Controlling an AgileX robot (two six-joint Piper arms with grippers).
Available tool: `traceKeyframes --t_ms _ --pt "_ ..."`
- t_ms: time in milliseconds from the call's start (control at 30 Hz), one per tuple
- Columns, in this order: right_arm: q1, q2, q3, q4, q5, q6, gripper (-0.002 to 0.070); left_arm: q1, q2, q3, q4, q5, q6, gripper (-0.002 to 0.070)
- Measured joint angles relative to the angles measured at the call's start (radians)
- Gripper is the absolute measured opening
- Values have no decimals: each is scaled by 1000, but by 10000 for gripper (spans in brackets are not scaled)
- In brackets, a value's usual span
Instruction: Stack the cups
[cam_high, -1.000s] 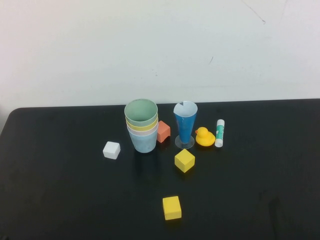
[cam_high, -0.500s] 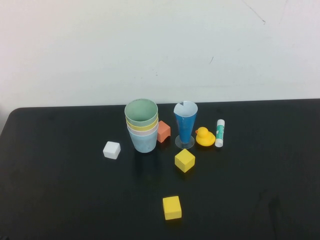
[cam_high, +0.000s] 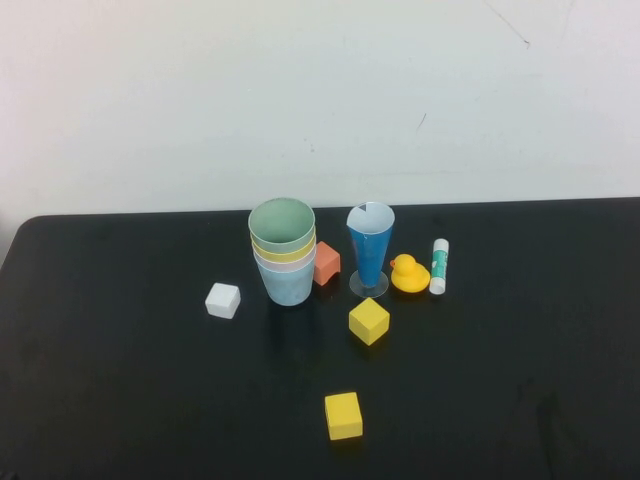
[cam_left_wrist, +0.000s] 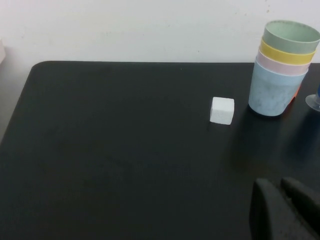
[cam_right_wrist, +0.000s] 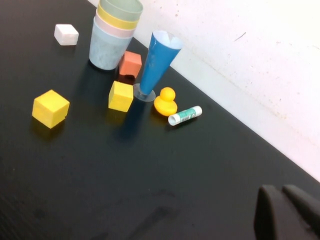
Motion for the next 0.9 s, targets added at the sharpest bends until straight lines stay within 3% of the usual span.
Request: traceKeyframes --t_ms 167,467,633,767,900 --pt "-73 -27 0 29 0 0 -1 0 0 0 0 0 0 -1" --pt "-478 -94 42 56 -30 0 -1 0 0 0 0 0 2 -1" --pt "-672 -98 176 69 -178 0 -1 0 0 0 0 0 4 -1" --pt "-733 -98 295 80 -310 0 -1 0 0 0 0 2 4 -1" --pt "-737 -98 326 80 -273 0 -1 0 0 0 0 2 4 -1"
